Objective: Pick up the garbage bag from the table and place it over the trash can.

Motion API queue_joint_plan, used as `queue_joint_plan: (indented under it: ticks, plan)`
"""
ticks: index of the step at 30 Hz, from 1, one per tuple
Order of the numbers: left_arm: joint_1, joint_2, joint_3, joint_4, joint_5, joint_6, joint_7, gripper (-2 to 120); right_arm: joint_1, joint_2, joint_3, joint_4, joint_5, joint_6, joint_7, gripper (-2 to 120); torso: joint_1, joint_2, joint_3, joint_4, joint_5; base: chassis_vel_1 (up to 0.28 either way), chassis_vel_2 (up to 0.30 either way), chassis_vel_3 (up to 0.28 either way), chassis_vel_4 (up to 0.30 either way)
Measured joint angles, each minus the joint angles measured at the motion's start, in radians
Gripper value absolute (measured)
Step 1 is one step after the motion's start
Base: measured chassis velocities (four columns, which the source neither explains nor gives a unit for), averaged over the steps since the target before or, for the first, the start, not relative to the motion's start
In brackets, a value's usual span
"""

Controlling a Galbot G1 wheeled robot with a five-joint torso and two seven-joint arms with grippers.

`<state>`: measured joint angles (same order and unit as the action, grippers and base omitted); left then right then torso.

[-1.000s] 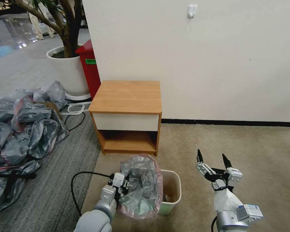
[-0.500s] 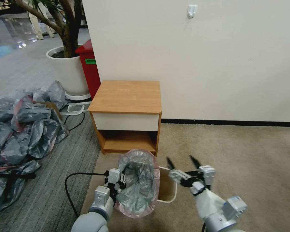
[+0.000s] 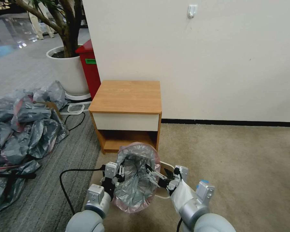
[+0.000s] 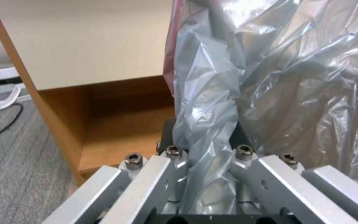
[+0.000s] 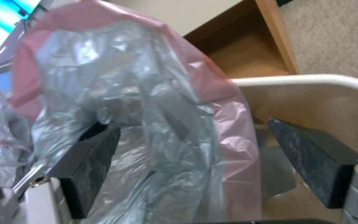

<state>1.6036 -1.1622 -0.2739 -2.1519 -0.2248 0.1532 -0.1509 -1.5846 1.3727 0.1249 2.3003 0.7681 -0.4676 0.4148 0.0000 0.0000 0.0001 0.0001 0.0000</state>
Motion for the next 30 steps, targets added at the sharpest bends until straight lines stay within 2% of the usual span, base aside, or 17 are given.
queue_joint_plan:
  ticks: [3,6,8,9,11,12,15,17,20,21,25,26,28,30]
  plan:
    - [0.001,0.001,-0.003,-0.003,-0.002,-0.003,0.003,7,0.01,0.007,-0.002,-0.01,0.018,0.0,0.019,88,0.0,0.0,0.0,0.0,0.0,0.0,0.0,0.0,0.0]
    - [0.0,0.001,-0.005,-0.005,-0.012,-0.006,0.006,7,0.02,0.021,-0.004,-0.028,0.029,0.011,0.028,75,0.0,0.0,0.0,-0.0001,0.0,0.0,0.0,0.0,0.0]
    - [0.0,0.0,-0.005,-0.005,-0.015,-0.006,0.006,7,0.021,0.023,-0.005,-0.03,0.029,0.015,0.028,73,0.0,0.0,0.0,-0.0001,0.0,0.0,0.0,0.0,0.0]
    - [-0.001,-0.002,-0.006,-0.006,-0.027,-0.005,0.006,7,0.021,0.025,-0.005,-0.034,0.03,0.02,0.028,67,0.0,0.0,0.0,0.0,0.0,0.0,0.0,0.0,0.0]
    - [-0.002,-0.004,-0.006,-0.008,-0.045,-0.001,0.005,7,0.021,0.028,-0.005,-0.039,0.031,0.025,0.025,59,0.0,0.0,0.0,-0.0001,0.0,0.0,0.0,0.0,0.0]
    - [-0.002,-0.004,-0.006,-0.008,-0.045,-0.001,0.005,7,0.021,0.028,-0.005,-0.039,0.031,0.025,0.025,59,0.0,0.0,0.0,-0.0001,0.0,0.0,0.0,0.0,0.0]
    - [-0.002,-0.008,-0.006,-0.013,-0.075,0.018,-0.004,7,0.02,0.031,-0.004,-0.045,0.024,0.028,0.0,43,0.0,0.0,0.0,-0.0001,0.0,0.0,0.0,0.0,0.0]
    - [-0.002,-0.009,-0.006,-0.016,-0.087,0.026,-0.01,7,0.02,0.031,-0.004,-0.047,0.019,0.03,-0.007,39,0.0,0.0,0.0,-0.0001,0.0,0.0,0.0,0.0,0.0]
    - [-0.003,-0.01,-0.006,-0.023,-0.116,0.043,-0.022,7,0.019,0.033,-0.003,-0.054,0.002,0.042,-0.028,26,0.0,0.0,0.0,-0.0001,0.0,0.0,0.0,0.0,0.0]
    - [-0.003,-0.01,-0.006,-0.023,-0.116,0.043,-0.022,7,0.019,0.033,-0.003,-0.054,0.002,0.042,-0.028,26,0.0,0.0,0.0,-0.0001,0.0,0.0,0.0,0.0,0.0]
    - [-0.003,-0.013,-0.006,-0.027,-0.131,0.055,-0.026,7,0.018,0.03,-0.003,-0.058,-0.018,0.061,-0.052,8,0.0,0.0,0.0,-0.0001,0.0,0.0,0.0,0.0,0.0]
    - [-0.003,-0.013,-0.006,-0.027,-0.131,0.055,-0.026,7,0.018,0.03,-0.003,-0.058,-0.018,0.061,-0.052,8,0.0,0.0,0.0,-0.0001,0.0,0.0,0.0,0.0,0.0]
    - [-0.003,-0.017,-0.006,-0.027,-0.133,0.061,-0.027,7,0.018,0.027,-0.001,-0.058,-0.036,0.077,-0.06,0,0.0,0.0,0.0,-0.0001,0.0001,0.0,0.0,0.0,0.0]
    - [-0.003,-0.019,-0.006,-0.027,-0.133,0.065,-0.027,7,0.019,0.024,0.004,-0.056,-0.048,0.085,-0.062,0,0.0,0.0,0.0,-0.0001,0.0002,0.0,0.0,0.0,0.0]
